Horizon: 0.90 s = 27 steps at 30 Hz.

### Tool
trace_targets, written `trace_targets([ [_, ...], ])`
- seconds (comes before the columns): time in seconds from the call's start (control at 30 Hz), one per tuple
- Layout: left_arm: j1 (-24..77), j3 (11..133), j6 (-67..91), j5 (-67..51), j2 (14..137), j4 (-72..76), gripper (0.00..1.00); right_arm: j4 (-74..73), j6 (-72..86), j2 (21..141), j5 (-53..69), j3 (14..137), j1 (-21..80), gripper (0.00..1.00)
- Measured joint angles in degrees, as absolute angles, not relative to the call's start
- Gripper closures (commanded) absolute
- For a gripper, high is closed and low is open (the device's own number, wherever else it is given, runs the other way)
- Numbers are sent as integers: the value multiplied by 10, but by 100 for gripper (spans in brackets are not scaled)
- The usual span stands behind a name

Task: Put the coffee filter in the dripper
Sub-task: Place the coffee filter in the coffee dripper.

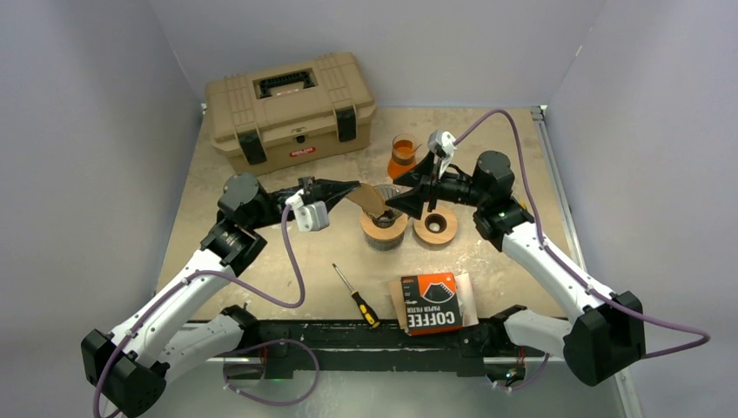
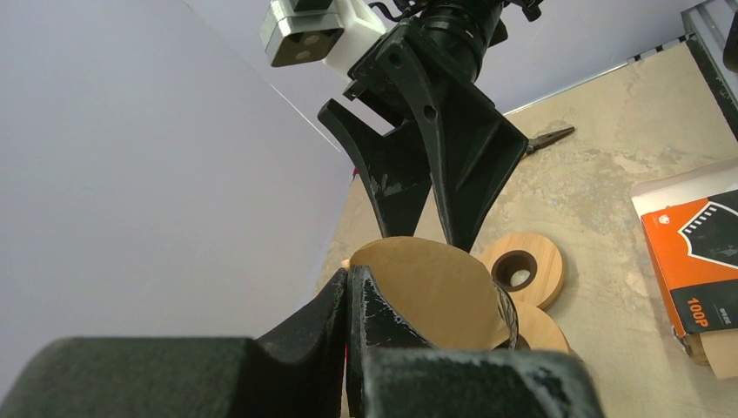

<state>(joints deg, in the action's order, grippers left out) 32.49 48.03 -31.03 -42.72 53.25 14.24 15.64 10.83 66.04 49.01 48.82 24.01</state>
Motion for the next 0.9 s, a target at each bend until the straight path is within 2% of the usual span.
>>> trace_targets([
  [0.23, 325, 480, -311, -417, 533, 140, 100, 158, 108, 639, 482, 488, 240, 32],
  [0.9, 325, 480, -311, -417, 532, 140, 100, 173, 124, 640, 444, 485, 240, 43],
])
